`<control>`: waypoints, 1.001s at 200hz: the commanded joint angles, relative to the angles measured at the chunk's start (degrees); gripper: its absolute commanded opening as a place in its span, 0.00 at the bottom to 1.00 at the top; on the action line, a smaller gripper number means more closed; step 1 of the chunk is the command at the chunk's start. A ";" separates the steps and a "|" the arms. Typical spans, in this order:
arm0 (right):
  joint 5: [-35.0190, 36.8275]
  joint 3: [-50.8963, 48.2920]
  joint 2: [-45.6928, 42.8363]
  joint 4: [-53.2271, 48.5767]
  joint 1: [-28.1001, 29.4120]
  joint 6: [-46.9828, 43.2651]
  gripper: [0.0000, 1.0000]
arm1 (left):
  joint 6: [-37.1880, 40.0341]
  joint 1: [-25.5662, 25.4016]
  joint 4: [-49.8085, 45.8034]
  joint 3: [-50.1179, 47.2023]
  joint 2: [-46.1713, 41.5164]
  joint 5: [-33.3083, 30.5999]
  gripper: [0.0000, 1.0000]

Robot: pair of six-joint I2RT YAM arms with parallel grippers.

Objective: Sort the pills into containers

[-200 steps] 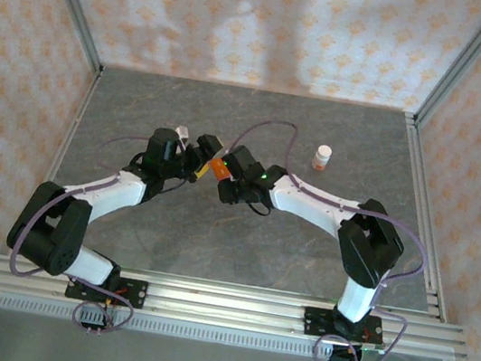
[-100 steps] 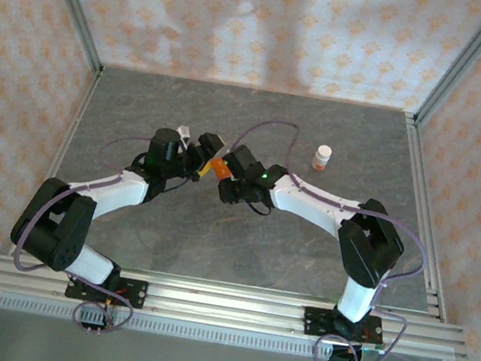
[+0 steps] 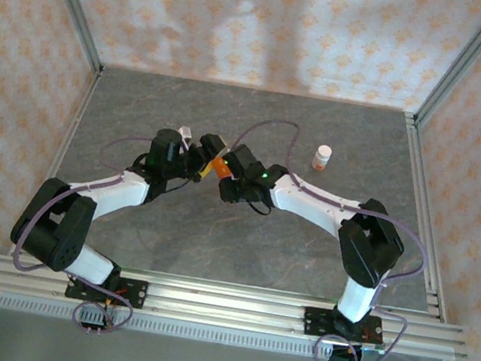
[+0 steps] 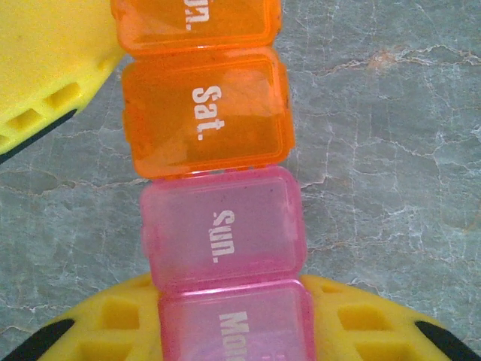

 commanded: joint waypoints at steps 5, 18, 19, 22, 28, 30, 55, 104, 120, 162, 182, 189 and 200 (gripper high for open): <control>1.76 2.21 -0.04 -0.62 0.07 0.77 0.28 | -0.72 -0.65 0.70 -0.22 -1.88 0.01 0.91; 2.01 2.23 0.10 -0.78 0.07 0.87 0.28 | -0.71 -0.75 0.57 -0.20 -2.22 -0.13 0.91; 2.05 2.17 0.12 -0.76 0.07 0.89 0.28 | -0.70 -0.81 0.50 -0.20 -2.24 -0.15 0.91; 1.99 2.15 0.09 -0.67 0.05 0.91 0.28 | -0.62 -0.79 0.51 -0.20 -2.29 -0.24 0.91; 1.96 2.09 0.06 -0.61 0.07 0.85 0.28 | -0.60 -0.85 0.33 -0.26 -2.38 -0.35 0.91; 1.93 2.05 0.05 -0.58 0.08 0.89 0.28 | -0.60 -0.80 0.32 -0.21 -2.42 -0.31 0.91; 2.52 1.95 0.20 -0.74 0.08 0.90 0.28 | -0.77 -1.05 -0.07 0.05 -2.78 -0.50 0.91; 2.36 1.64 0.25 -0.48 0.07 1.00 0.27 | -0.46 -1.23 -0.81 0.30 -3.48 -0.75 0.91; 2.19 1.56 0.21 -0.31 0.04 0.99 0.27 | -0.45 -1.31 -0.80 0.50 -3.30 -0.79 0.91; 2.43 1.03 0.31 -0.30 0.06 0.98 0.27 | -0.56 -1.47 -0.88 1.36 -3.31 -0.79 0.91; 2.77 0.94 0.73 -0.22 0.07 0.95 0.27 | -1.20 -1.58 -0.58 1.72 -3.71 -0.80 0.91; 2.89 0.92 0.86 -0.21 0.05 0.99 0.27 | -1.53 -1.62 -0.50 1.81 -3.88 -0.87 0.91; 3.04 0.98 1.28 -0.24 -0.02 1.08 0.27 | -2.29 -1.66 0.19 1.81 -4.13 -0.87 0.91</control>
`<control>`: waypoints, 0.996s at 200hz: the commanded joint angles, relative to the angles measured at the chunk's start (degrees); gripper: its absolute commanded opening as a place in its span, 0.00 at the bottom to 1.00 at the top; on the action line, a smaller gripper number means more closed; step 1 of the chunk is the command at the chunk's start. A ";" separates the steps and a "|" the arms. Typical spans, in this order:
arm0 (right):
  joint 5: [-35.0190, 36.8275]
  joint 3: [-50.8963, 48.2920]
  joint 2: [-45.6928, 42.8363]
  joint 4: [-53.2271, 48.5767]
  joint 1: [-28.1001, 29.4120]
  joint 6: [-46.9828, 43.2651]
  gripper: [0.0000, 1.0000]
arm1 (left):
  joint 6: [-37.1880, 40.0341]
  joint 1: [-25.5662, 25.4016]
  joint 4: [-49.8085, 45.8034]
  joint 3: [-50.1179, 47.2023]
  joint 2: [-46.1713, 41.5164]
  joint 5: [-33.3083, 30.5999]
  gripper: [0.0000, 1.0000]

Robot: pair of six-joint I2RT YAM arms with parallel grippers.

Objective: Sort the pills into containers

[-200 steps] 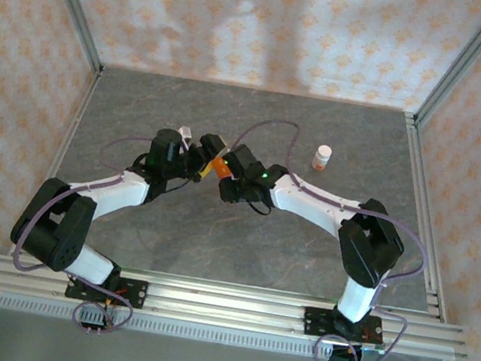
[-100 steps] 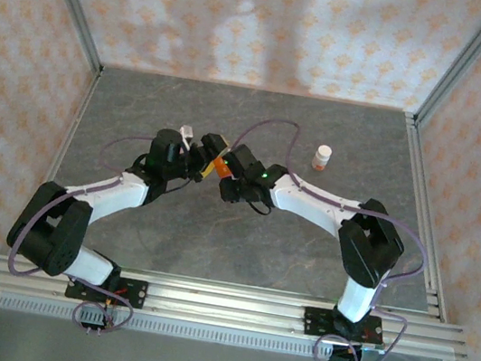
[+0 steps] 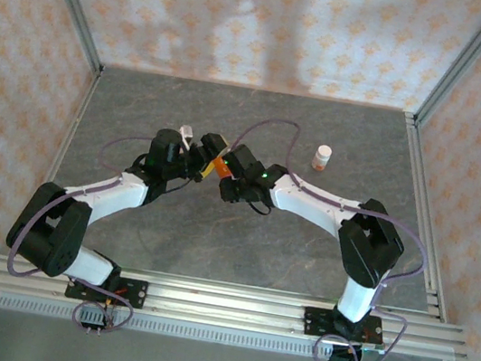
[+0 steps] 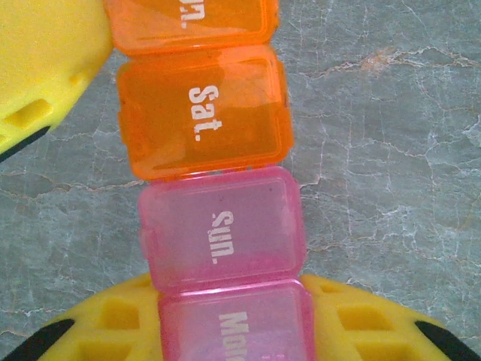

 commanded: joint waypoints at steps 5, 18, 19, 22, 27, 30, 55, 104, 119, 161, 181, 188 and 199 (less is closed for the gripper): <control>2.26 0.93 1.32 -0.11 -0.15 0.89 0.27 | -2.10 -0.73 0.85 1.72 -2.21 -0.73 0.91; 2.28 1.00 1.66 0.00 -0.25 0.98 0.26 | -3.15 -0.80 1.71 1.71 -2.65 -0.65 0.91; 2.22 1.02 1.67 0.00 -0.24 0.99 0.26 | -3.28 -0.81 1.82 1.71 -2.75 -0.61 0.91; 2.23 0.99 1.77 -0.05 -0.24 1.00 0.26 | -3.44 -0.83 1.95 1.78 -2.86 -0.59 0.91; 2.24 0.99 1.91 -0.08 -0.31 1.00 0.26 | -3.73 -0.80 2.23 1.79 -3.16 -0.59 0.91; 2.30 0.96 1.98 -0.02 -0.36 1.03 0.26 | -3.90 -0.86 2.27 1.80 -3.28 -0.61 0.91; 2.24 1.06 2.30 0.04 -0.58 1.06 0.26 | -3.51 -0.90 0.94 2.62 -4.82 -1.04 0.91; 2.42 0.10 1.06 0.08 -1.07 1.24 0.26 | 2.16 -0.90 -11.42 3.88 -6.52 -4.66 0.93; 1.96 -0.17 0.25 0.14 -1.07 1.25 0.26 | 3.46 -0.86 -13.74 4.05 -5.49 -4.83 0.93; 0.65 -0.14 -0.63 -0.22 -1.03 1.07 0.26 | 3.69 -0.90 -12.17 3.78 -2.19 -4.18 0.93; 0.32 -0.02 -0.54 -0.17 -1.02 1.08 0.25 | 3.66 -0.90 -11.44 4.22 -1.00 -3.77 0.93; 0.19 0.01 -0.52 -0.17 -1.05 1.03 0.25 | 3.77 -0.90 -11.46 4.41 -0.68 -3.70 0.93; 0.04 0.02 -0.53 -0.08 -0.96 1.00 0.25 | 3.79 -0.90 -11.30 4.54 -0.17 -3.59 0.93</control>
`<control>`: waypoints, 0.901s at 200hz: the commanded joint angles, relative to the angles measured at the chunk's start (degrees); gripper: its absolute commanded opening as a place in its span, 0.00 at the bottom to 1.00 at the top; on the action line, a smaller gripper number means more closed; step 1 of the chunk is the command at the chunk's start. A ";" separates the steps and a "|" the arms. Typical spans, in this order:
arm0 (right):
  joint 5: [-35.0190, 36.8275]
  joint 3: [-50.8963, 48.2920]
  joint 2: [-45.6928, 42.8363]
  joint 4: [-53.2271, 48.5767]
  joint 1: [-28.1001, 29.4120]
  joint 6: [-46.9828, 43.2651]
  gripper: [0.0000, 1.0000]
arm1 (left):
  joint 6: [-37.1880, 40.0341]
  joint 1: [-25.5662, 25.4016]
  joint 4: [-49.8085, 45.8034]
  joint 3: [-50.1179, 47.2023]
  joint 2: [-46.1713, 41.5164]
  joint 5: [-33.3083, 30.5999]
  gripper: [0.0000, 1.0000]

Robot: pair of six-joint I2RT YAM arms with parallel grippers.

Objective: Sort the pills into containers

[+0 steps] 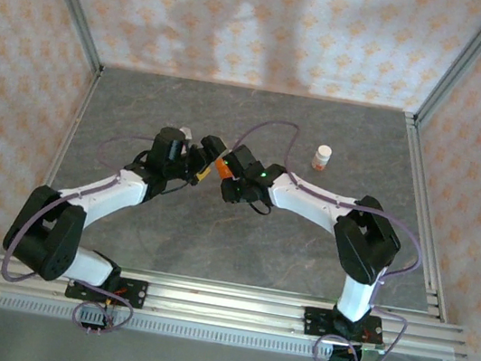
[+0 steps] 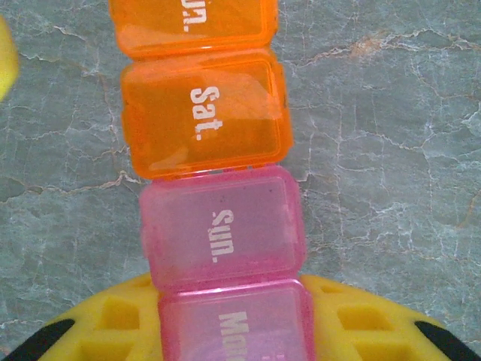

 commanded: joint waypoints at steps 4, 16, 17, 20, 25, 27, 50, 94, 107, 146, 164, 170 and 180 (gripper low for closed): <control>0.15 0.11 -2.19 -0.08 -0.17 0.62 0.25 | 1.19 -0.25 0.32 1.75 1.29 -0.34 0.93; 0.01 0.10 -2.34 0.00 -0.13 0.63 0.25 | 1.02 -0.25 0.77 1.83 1.63 -0.40 0.93; 0.01 0.10 -2.30 0.00 -0.13 0.60 0.25 | 1.02 -0.25 0.79 1.88 1.71 -0.40 0.93; -0.06 0.15 -2.34 0.00 -0.07 0.65 0.25 | 1.02 -0.25 0.95 1.87 1.78 -0.40 0.93; -0.06 0.23 -2.34 0.00 -0.07 0.59 0.25 | 0.92 -0.24 1.15 2.01 1.95 -0.35 0.93; -0.07 0.20 -2.29 -0.04 -0.05 0.56 0.25 | 0.88 -0.25 1.29 1.99 1.97 -0.33 0.93; -0.11 0.19 -2.33 0.00 0.12 0.44 0.25 | 0.84 -0.34 1.72 2.36 2.63 -0.33 0.93; -0.25 0.14 -1.96 0.00 0.53 0.49 0.25 | 0.58 -0.34 2.85 2.88 3.47 -0.24 0.93; -0.25 0.10 -1.92 0.09 0.66 0.47 0.25 | 0.49 -0.34 3.02 3.06 3.56 -0.24 0.93; -0.39 0.01 -1.49 0.18 1.06 0.41 0.25 | 0.49 -0.34 3.24 3.33 3.73 -0.23 0.94; -0.51 -0.07 -1.39 0.26 1.27 0.49 0.25 | 0.49 -0.34 3.42 3.35 3.78 -0.20 0.94; -0.46 -0.04 -1.39 0.27 1.35 0.50 0.25 | 0.50 -0.34 3.46 3.40 3.86 -0.24 0.93; -0.44 0.00 -1.25 0.27 1.43 0.43 0.25 | 0.40 -0.34 3.61 3.50 3.88 -0.21 0.94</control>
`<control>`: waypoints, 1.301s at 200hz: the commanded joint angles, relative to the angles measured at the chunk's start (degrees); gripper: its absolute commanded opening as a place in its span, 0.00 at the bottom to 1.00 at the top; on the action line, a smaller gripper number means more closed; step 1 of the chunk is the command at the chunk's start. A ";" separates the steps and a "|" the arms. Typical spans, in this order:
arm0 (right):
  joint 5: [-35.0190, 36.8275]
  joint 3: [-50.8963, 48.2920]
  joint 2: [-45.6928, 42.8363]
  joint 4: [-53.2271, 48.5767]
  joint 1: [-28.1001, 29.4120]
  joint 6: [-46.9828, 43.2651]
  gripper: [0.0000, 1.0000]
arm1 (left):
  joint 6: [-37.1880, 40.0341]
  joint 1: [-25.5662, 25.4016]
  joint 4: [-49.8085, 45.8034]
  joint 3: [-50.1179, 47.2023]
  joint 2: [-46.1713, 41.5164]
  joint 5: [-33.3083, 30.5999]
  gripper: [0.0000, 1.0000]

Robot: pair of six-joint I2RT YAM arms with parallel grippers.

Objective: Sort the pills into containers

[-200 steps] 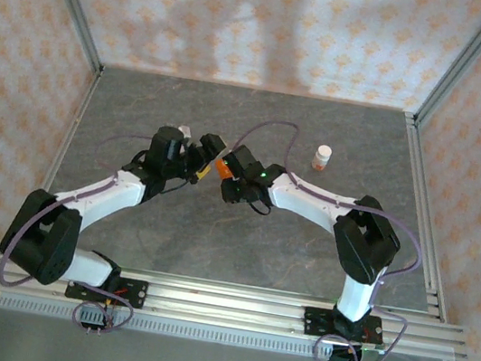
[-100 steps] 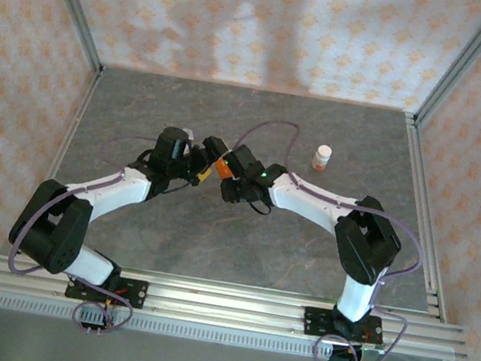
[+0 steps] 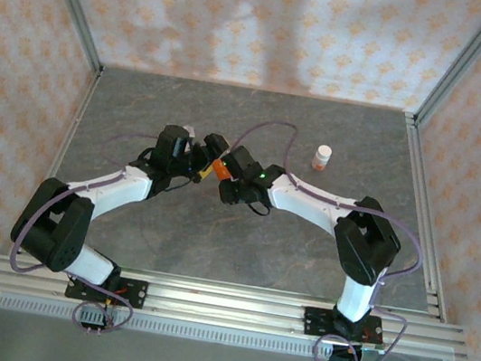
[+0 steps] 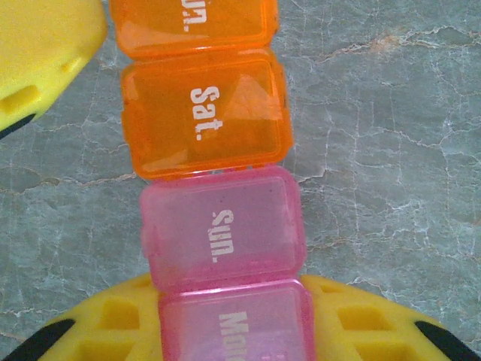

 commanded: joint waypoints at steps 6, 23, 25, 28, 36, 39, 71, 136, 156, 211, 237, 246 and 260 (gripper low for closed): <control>0.18 0.01 -0.86 0.25 0.60 0.43 0.25 | 0.23 -0.34 2.24 1.72 0.61 -0.26 0.93; 0.11 0.06 -0.66 0.17 0.80 0.50 0.25 | -0.09 -0.34 2.61 1.71 0.71 -0.15 0.93; 0.15 0.02 -0.56 0.16 0.80 0.50 0.25 | -0.12 -0.34 2.63 1.75 0.74 -0.14 0.94; 0.13 0.08 -0.54 0.16 0.88 0.47 0.25 | -0.17 -0.34 2.64 1.80 0.67 -0.15 0.93; 0.10 0.06 -0.53 0.24 0.89 0.51 0.25 | -0.13 -0.34 2.64 1.89 0.65 -0.17 0.94; 0.10 0.10 -0.47 0.25 0.91 0.50 0.25 | -0.08 -0.40 2.64 1.93 0.61 -0.11 0.94; 0.12 0.02 0.06 0.16 1.06 0.45 0.23 | -0.97 -0.53 3.48 1.93 0.61 0.01 0.94; 1.38 1.05 2.66 -0.04 1.06 0.30 0.23 | -7.20 -1.37 9.36 2.75 -0.85 0.98 0.94; 1.51 1.16 3.00 0.14 0.93 0.35 0.23 | -8.53 -1.43 10.14 3.34 -1.54 1.15 0.94; 2.03 0.74 2.57 -0.02 0.81 -0.07 0.23 | -8.53 -1.43 8.75 3.15 -3.66 -0.36 0.95; 1.85 -1.40 1.12 0.26 -0.15 -2.66 0.23 | -5.29 -0.14 3.37 2.48 -5.47 -2.36 0.96; 1.28 -2.43 0.44 0.50 -0.75 -3.99 0.23 | -3.82 0.55 0.16 2.29 -6.30 -3.38 0.96; -0.98 -3.71 -0.19 0.99 -1.46 -7.28 0.25 | -0.38 1.67 -5.69 2.37 -7.53 -5.21 0.97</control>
